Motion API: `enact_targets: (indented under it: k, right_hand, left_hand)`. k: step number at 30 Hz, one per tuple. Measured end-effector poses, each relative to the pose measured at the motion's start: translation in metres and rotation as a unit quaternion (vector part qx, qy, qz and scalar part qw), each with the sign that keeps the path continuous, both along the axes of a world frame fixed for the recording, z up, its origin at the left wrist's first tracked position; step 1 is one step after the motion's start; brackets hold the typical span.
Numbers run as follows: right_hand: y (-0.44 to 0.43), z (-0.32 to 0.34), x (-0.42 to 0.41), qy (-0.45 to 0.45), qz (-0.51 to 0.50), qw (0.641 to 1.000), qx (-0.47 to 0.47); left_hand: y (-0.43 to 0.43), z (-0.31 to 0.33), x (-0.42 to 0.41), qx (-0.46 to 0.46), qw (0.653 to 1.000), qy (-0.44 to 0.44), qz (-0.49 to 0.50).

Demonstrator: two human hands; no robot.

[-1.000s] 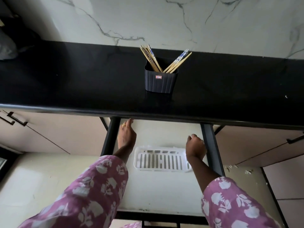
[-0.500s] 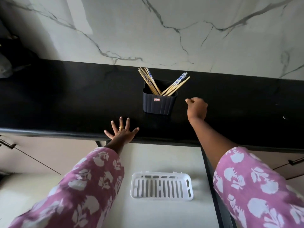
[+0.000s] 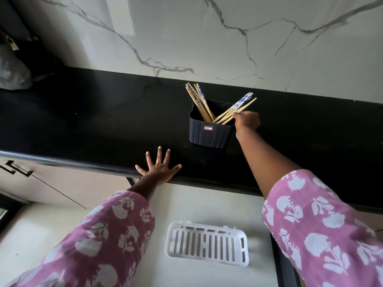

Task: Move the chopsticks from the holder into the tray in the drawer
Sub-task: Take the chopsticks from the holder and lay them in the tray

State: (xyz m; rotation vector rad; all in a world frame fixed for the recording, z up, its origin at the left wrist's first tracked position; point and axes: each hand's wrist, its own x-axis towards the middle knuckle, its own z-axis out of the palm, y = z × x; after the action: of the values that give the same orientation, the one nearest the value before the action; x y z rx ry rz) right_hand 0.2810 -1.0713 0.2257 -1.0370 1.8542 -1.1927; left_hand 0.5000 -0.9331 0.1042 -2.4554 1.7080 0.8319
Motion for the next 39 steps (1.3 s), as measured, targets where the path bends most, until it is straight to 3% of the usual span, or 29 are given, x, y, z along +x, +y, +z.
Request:
enact_targets:
  k: [8,10,15,18,23,31,35,39]
  right_hand:
    - [0.008,0.022,-0.011,-0.057,-0.027,0.996,-0.063]
    - [0.038,0.046,-0.045,-0.084,-0.065,0.986,-0.129]
    - [0.048,0.075,-0.048,-0.122,-0.054,0.969,-0.209]
    - [0.062,0.095,-0.060,-0.170,0.001,0.955,-0.243]
    - [0.104,0.109,-0.059,-0.201,0.191,0.932,-0.234]
    - [0.157,0.013,-0.013,0.003,0.412,0.911,0.006]
    - [0.188,-0.051,0.009,0.176,0.508,0.840,0.079]
    - [0.226,-0.105,0.023,0.273,0.567,0.771,0.097]
  left_hand:
    - [-0.005,0.004,0.002,0.006,1.000,0.002,0.010]
    - [0.004,0.013,-0.017,-0.008,1.000,0.002,-0.029]
    - [0.002,0.008,-0.001,0.004,1.000,-0.014,-0.005]
    - [0.003,0.009,-0.001,0.009,1.000,-0.011,-0.003]
    - [0.008,0.012,0.000,-0.004,0.999,-0.014,-0.035]
    - [0.007,0.010,0.005,-0.004,0.999,-0.007,-0.048]
    - [0.007,0.011,0.004,-0.003,0.999,-0.003,-0.049]
    - [0.006,0.011,0.003,-0.003,0.999,-0.007,-0.050]
